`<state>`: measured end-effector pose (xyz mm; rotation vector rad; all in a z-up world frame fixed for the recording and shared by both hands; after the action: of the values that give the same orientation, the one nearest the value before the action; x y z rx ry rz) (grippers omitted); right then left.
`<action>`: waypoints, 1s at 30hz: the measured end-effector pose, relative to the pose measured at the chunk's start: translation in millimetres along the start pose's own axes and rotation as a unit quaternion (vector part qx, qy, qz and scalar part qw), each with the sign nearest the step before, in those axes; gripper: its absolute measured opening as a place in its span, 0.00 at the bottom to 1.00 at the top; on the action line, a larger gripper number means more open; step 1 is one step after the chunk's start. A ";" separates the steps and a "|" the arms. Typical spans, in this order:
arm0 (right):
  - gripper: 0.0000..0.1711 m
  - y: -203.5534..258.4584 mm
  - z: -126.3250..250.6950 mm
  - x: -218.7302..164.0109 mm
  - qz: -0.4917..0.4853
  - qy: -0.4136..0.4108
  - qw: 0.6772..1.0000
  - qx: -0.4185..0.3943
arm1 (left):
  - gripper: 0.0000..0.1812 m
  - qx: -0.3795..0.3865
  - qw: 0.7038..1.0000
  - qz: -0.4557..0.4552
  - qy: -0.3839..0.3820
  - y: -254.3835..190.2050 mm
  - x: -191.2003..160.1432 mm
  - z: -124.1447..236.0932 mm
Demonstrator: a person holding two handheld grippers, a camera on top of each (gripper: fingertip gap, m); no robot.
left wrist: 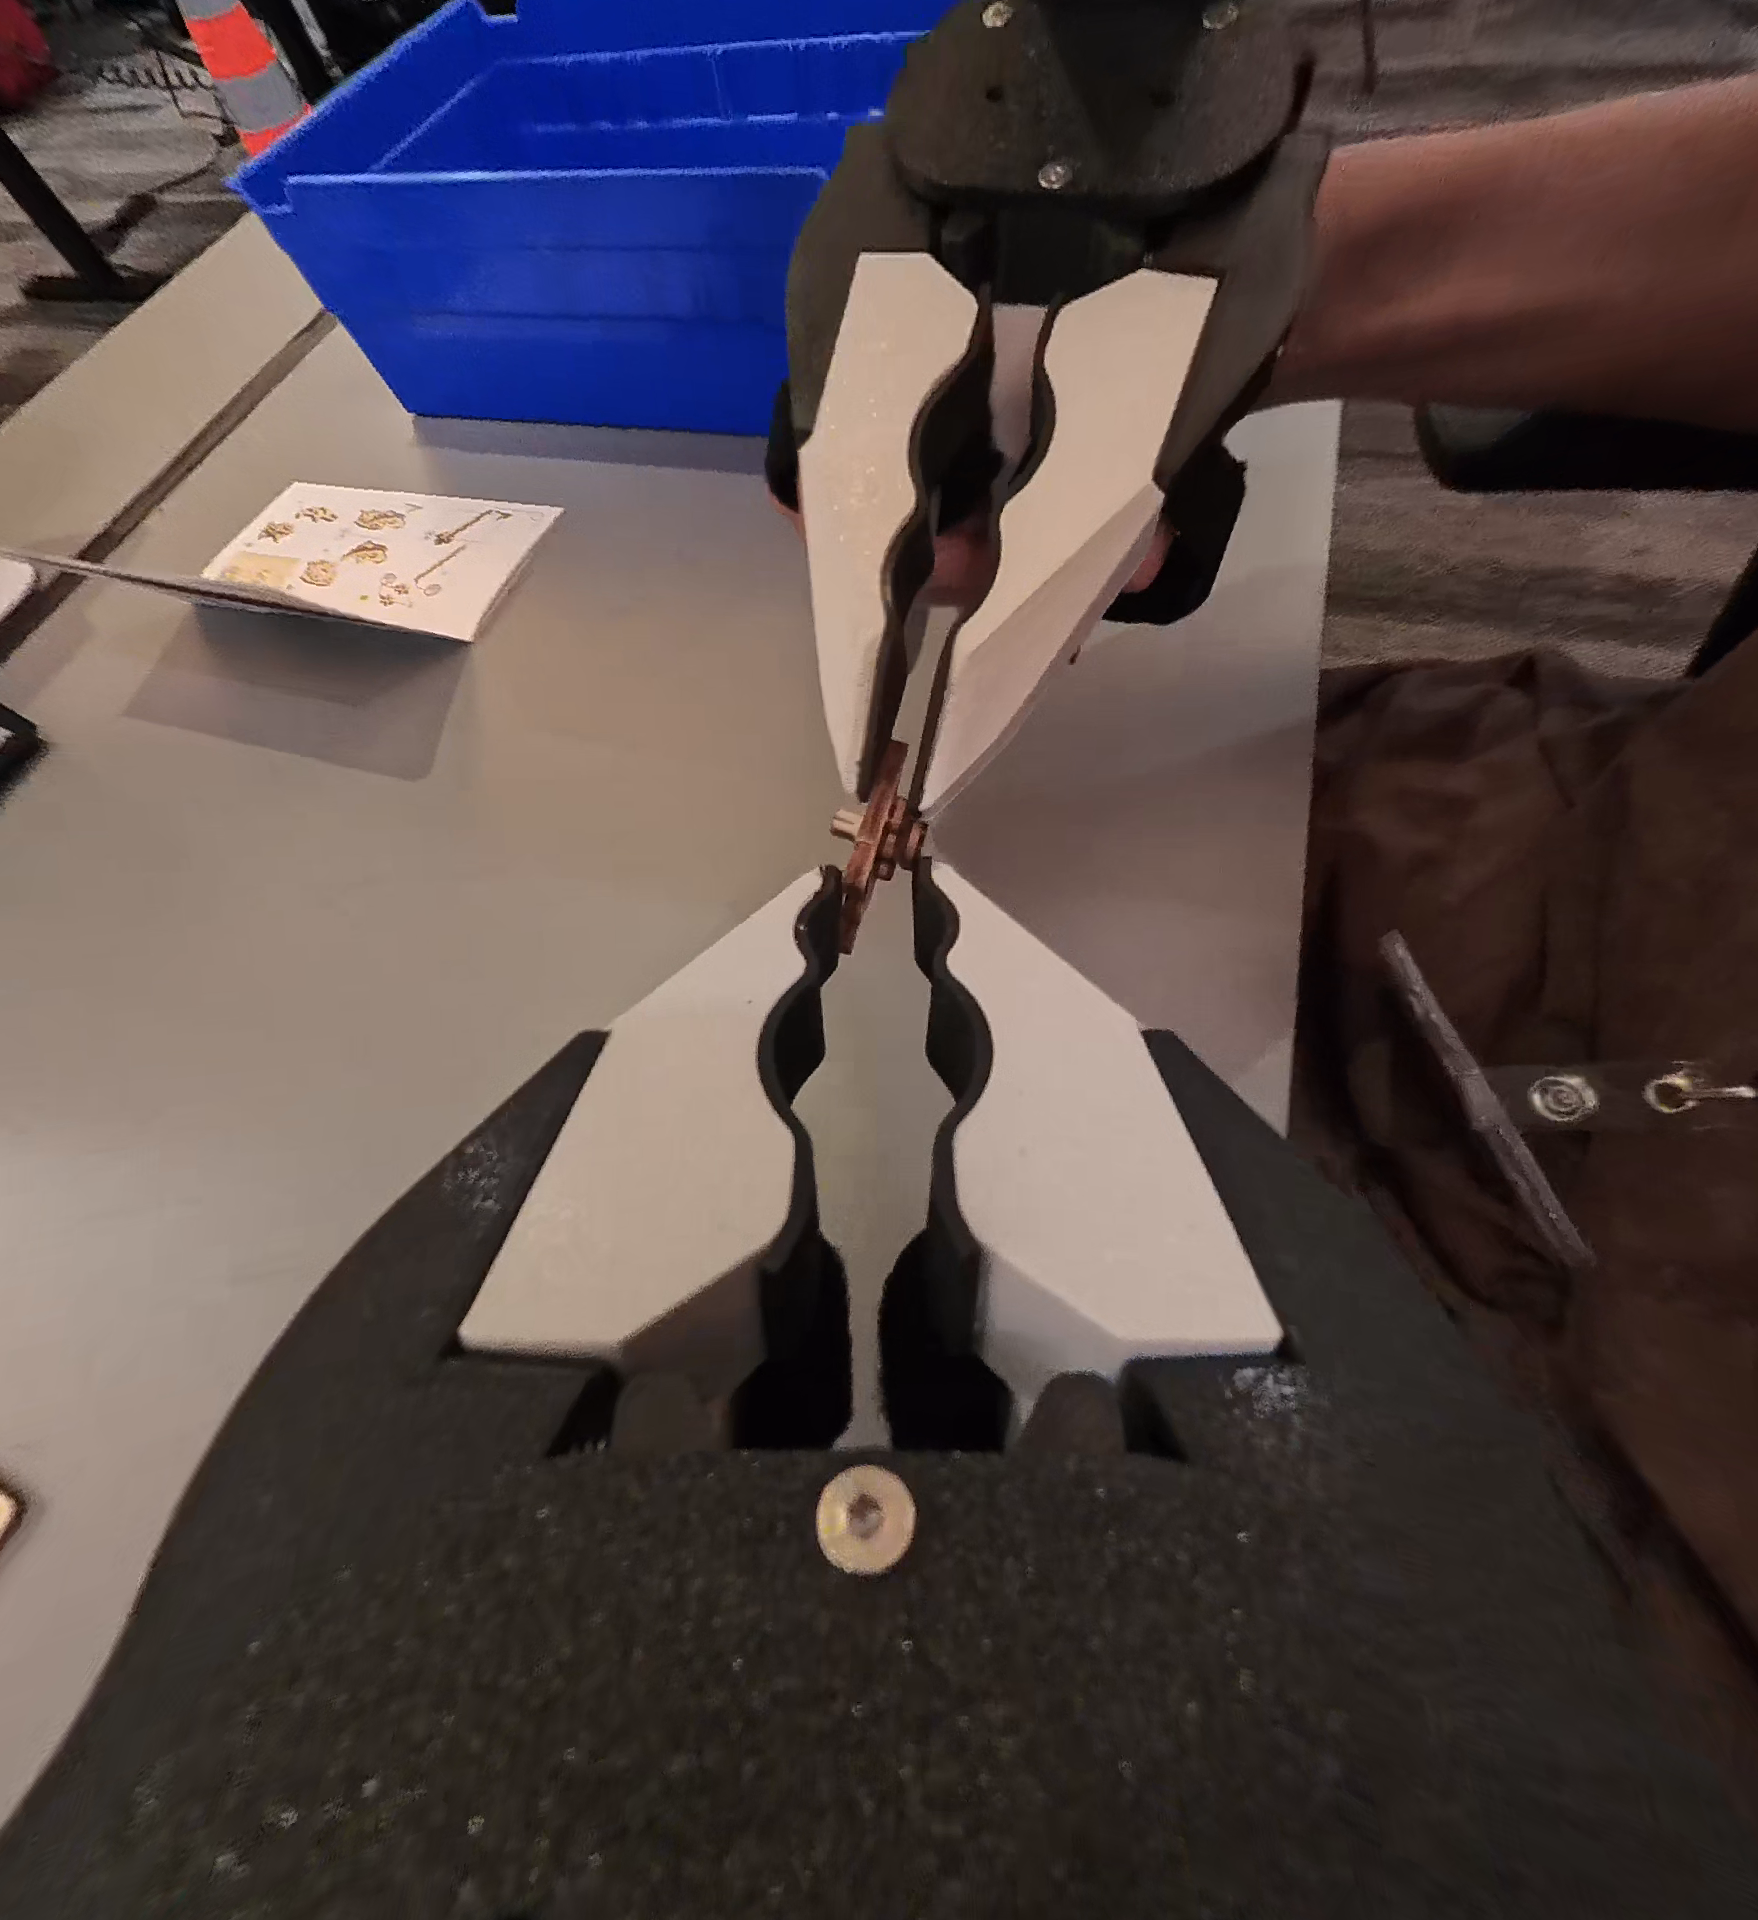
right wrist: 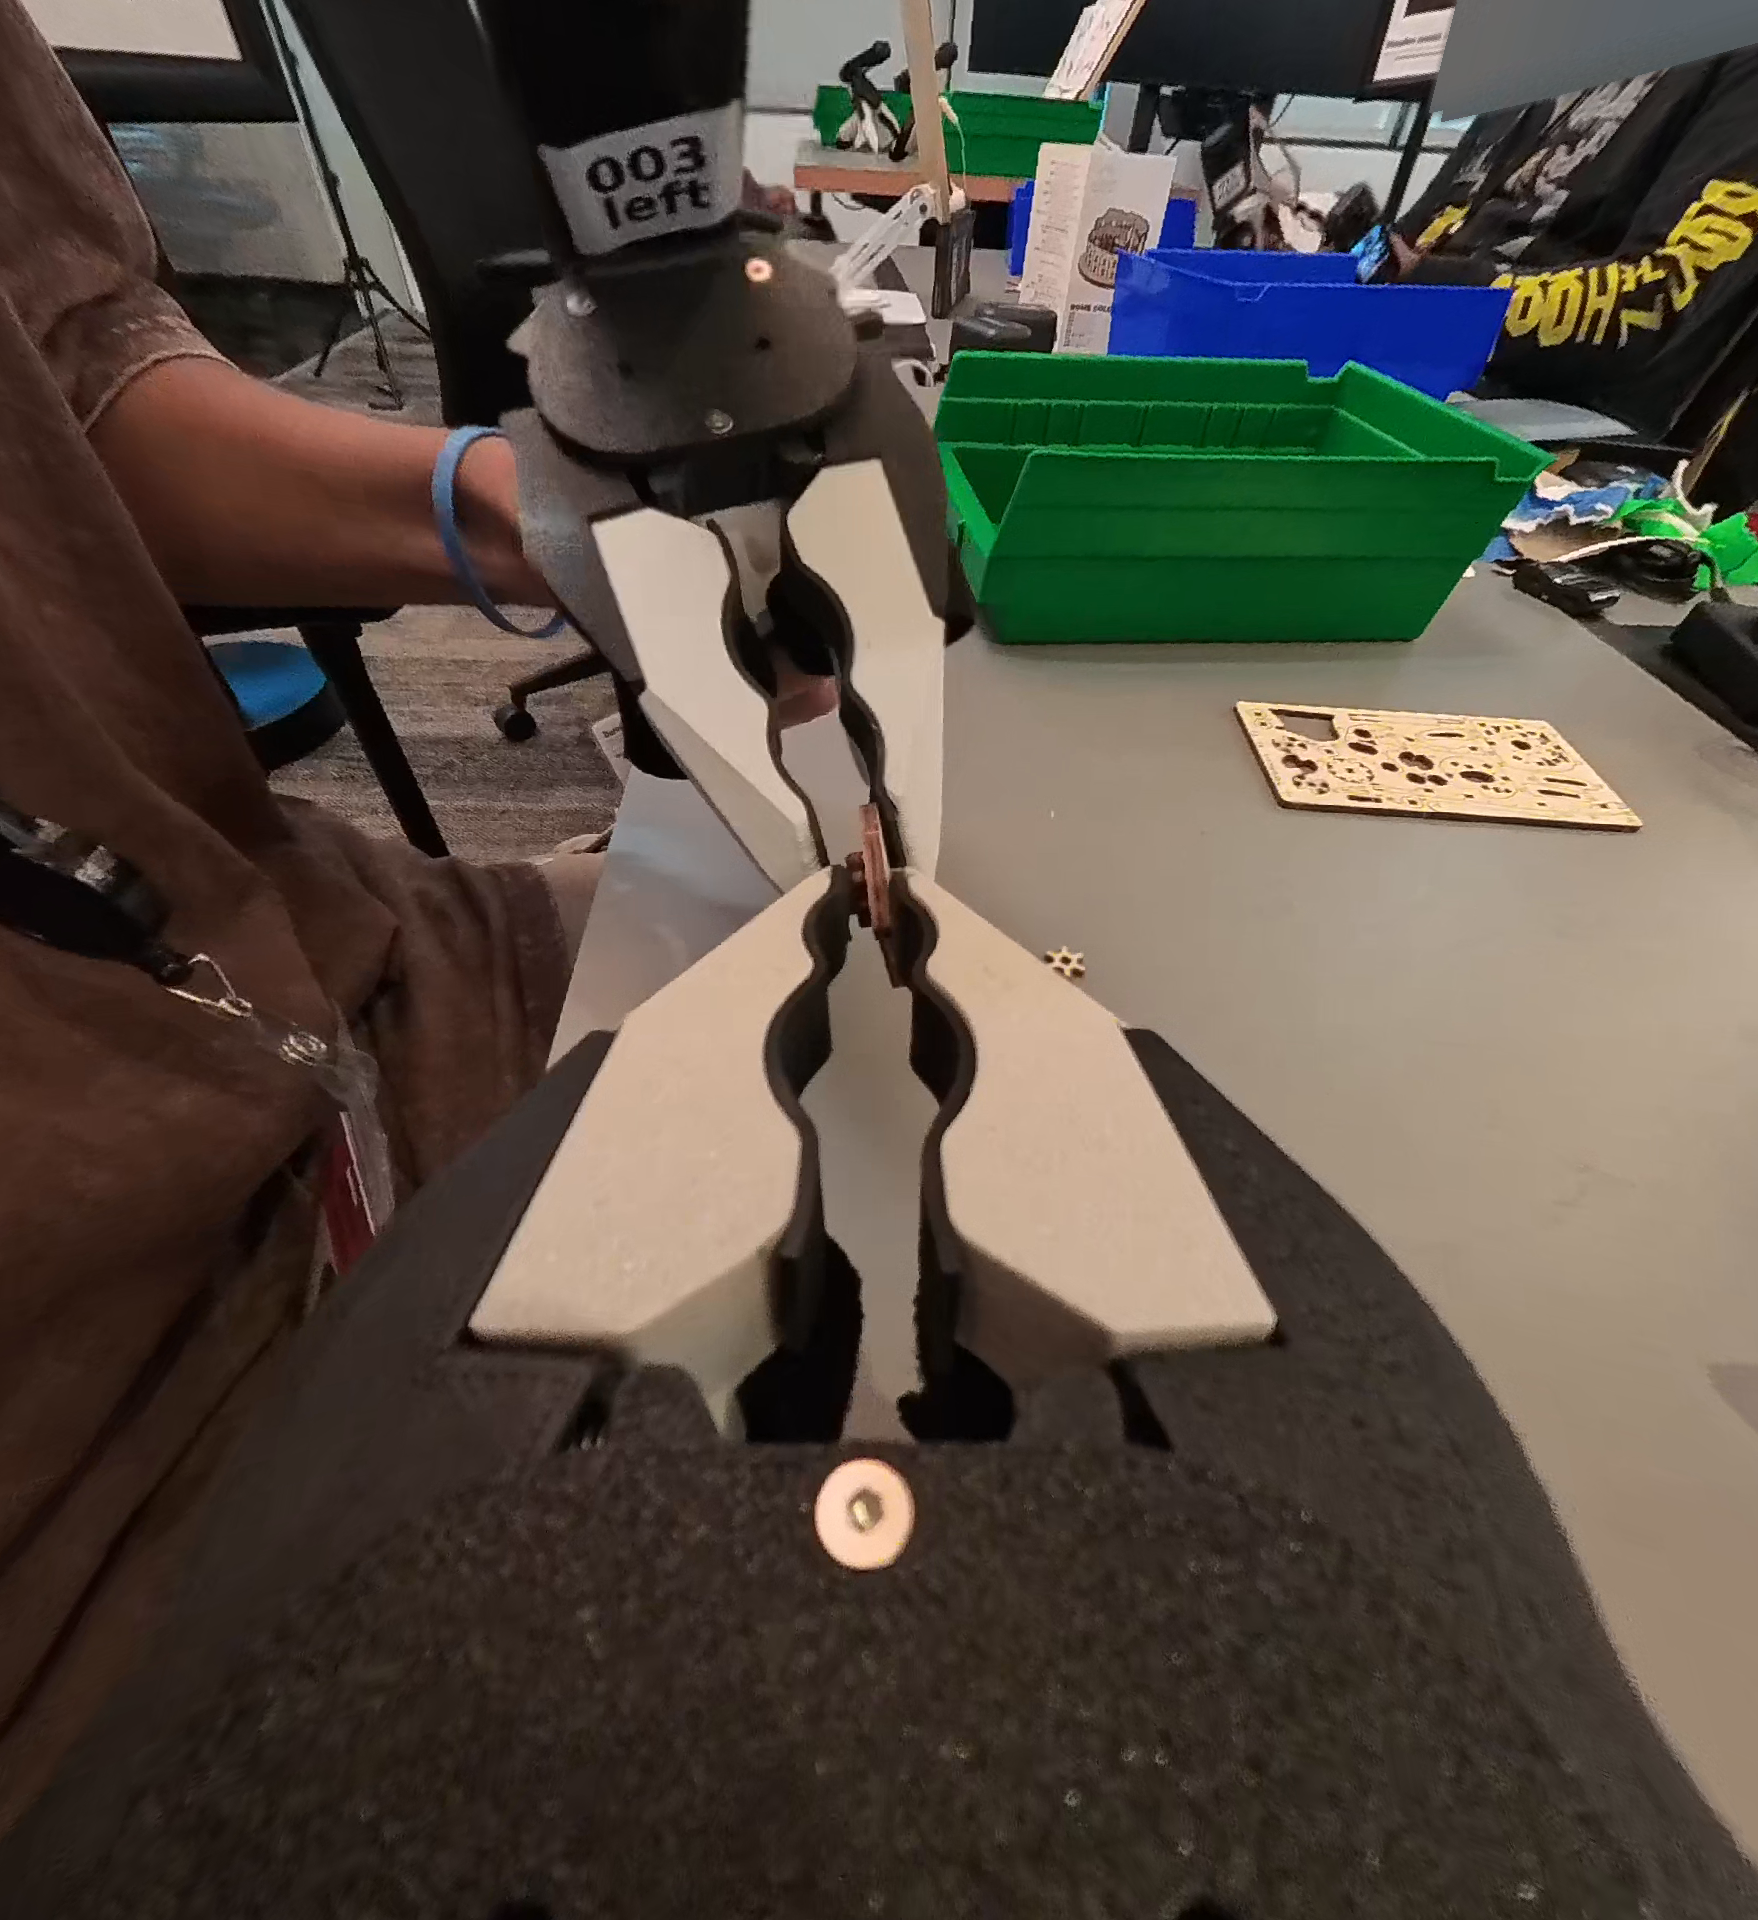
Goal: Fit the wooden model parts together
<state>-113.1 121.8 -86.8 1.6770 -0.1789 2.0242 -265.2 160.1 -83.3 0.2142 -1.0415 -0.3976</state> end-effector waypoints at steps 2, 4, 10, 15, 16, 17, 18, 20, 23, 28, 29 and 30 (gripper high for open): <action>0.04 0.1 1.5 0.7 0.001 -0.004 1.000 0.002 | 0.06 0.014 1.000 -0.023 0.005 -1.2 2.9 0.6; 0.05 0.3 2.1 1.8 0.007 -0.007 1.000 -0.002 | 0.06 0.030 0.998 -0.044 0.012 -2.3 5.0 0.9; 0.07 1.6 2.5 4.7 0.021 -0.016 1.000 -0.014 | 0.06 0.061 0.996 -0.067 0.015 -2.2 7.0 2.1; 0.08 -2.2 3.8 7.7 0.010 -0.035 0.999 -0.027 | 0.06 0.099 0.988 -0.109 0.037 -2.5 7.1 2.7; 0.09 -3.6 4.8 9.3 0.004 -0.043 0.999 -0.032 | 0.05 0.112 0.985 -0.122 0.043 -2.7 7.0 2.6; 0.09 -5.2 5.9 10.9 -0.006 -0.053 0.998 -0.037 | 0.04 0.124 0.982 -0.136 0.051 -2.9 6.6 2.4; 0.10 -7.7 6.6 12.0 -0.019 -0.059 0.997 -0.046 | 0.03 0.138 0.978 -0.148 0.059 -2.8 5.8 2.0; 0.11 -12.8 5.6 11.2 -0.052 -0.059 0.995 -0.062 | 0.02 0.161 0.970 -0.165 0.077 -1.7 3.6 0.7; 0.12 -14.9 -0.2 6.5 -0.088 -0.047 0.992 -0.073 | 0.02 0.187 0.964 -0.168 0.089 1.5 1.7 -0.1; 0.12 -13.1 -14.2 7.5 -0.101 -0.069 0.985 -0.120 | 0.02 0.226 0.961 -0.126 0.099 9.6 1.0 0.1; 0.11 -12.4 -17.0 8.8 -0.101 -0.076 0.983 -0.131 | 0.02 0.236 0.960 -0.114 0.098 10.7 1.8 -0.2; 0.10 -11.8 -19.4 9.8 -0.098 -0.083 0.981 -0.144 | 0.02 0.237 0.961 -0.104 0.093 10.4 2.9 -1.3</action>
<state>-126.0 142.7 -84.5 1.6076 -0.3335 1.6291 -260.5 168.3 -77.9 0.7813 -0.9169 -0.3034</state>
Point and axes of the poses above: each gripper's, where its closed fingertips meet, z back along the fingers, x out of its top, y = z × x across the jaws, the point moved 9 cm from there along z, back along the fingers, and after that the axes turned 15 degrees about -z, right-handed, at the moved point
